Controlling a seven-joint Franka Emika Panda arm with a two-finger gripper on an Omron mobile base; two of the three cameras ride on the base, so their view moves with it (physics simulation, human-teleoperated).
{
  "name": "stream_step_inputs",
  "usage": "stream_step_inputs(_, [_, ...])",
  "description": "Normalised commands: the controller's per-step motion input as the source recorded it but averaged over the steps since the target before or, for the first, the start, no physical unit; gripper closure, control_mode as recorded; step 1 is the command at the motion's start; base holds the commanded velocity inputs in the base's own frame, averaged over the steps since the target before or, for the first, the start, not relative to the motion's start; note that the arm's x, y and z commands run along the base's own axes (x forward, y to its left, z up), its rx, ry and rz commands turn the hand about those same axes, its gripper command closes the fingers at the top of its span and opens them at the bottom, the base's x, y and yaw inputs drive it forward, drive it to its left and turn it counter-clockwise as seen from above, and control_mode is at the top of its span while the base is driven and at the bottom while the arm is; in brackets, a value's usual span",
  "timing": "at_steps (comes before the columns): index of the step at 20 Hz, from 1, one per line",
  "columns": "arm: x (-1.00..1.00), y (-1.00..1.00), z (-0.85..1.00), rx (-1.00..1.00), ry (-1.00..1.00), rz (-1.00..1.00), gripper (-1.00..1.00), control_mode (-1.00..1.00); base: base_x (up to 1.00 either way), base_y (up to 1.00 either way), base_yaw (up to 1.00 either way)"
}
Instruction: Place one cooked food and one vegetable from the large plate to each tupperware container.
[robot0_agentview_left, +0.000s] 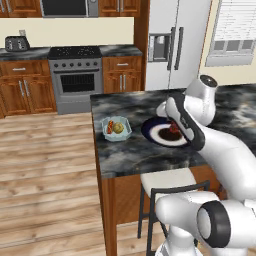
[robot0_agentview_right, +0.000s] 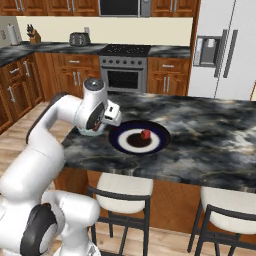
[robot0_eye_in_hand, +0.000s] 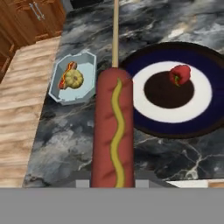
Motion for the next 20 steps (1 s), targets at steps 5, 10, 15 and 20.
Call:
stream_step_inputs(5, [-0.90,-0.01,0.41,0.00,-0.15,0.03,1.00,-1.00,0.00,0.00,0.00])
stream_step_inputs(10, [-0.35,-0.23,0.07,0.00,0.00,-0.01,1.00,1.00,-0.41,-0.59,-0.03])
stream_step_inputs(15, [0.00,0.00,0.00,0.00,0.00,0.00,1.00,1.00,-0.86,-1.00,0.00])
stream_step_inputs(20, [0.00,0.00,0.00,0.00,0.00,0.00,1.00,1.00,-0.47,-1.00,-0.02])
